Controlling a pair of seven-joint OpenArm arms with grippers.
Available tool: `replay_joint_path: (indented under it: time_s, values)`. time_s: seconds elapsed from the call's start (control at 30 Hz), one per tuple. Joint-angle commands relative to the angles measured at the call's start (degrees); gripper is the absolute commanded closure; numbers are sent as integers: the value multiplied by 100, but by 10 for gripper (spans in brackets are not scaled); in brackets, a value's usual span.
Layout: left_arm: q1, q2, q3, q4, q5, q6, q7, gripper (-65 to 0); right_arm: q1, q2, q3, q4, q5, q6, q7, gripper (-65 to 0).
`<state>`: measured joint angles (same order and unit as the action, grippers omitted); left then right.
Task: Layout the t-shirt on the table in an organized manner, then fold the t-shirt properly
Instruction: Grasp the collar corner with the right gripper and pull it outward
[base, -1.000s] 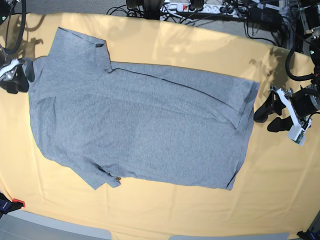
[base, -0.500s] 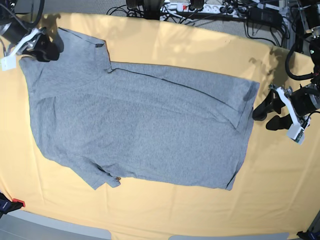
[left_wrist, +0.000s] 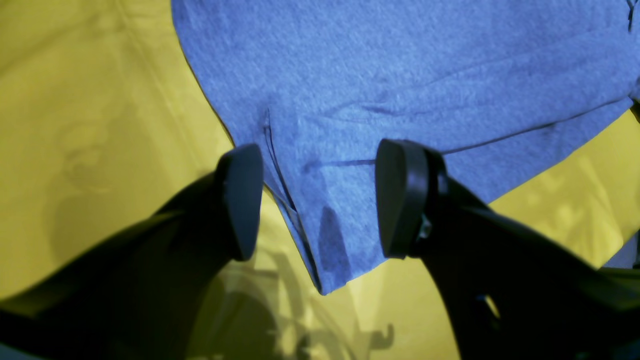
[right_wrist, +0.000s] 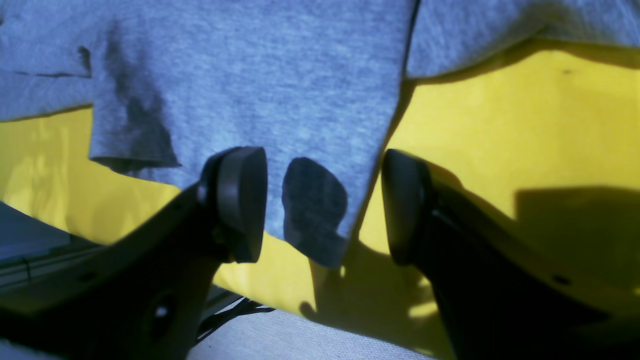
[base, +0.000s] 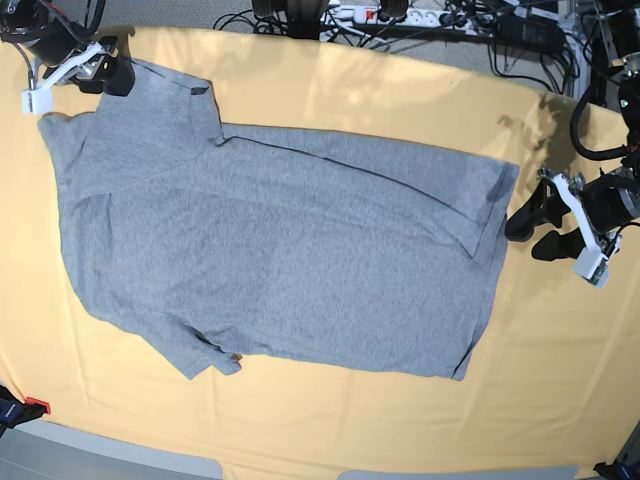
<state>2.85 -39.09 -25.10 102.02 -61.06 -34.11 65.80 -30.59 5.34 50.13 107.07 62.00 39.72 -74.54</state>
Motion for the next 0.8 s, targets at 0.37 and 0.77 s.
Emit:
replay_joint_path:
  time_s: [0.37,0.77]
  values:
    - [-94,-140,-52,72,-201,-15,-103,-367,94,-57,-26,-953,1167,28,-461,-366]
    - [-96,-140,-52,72,-201,-15,-83,-367,280,199,-59,-719,2170,28,-546,0]
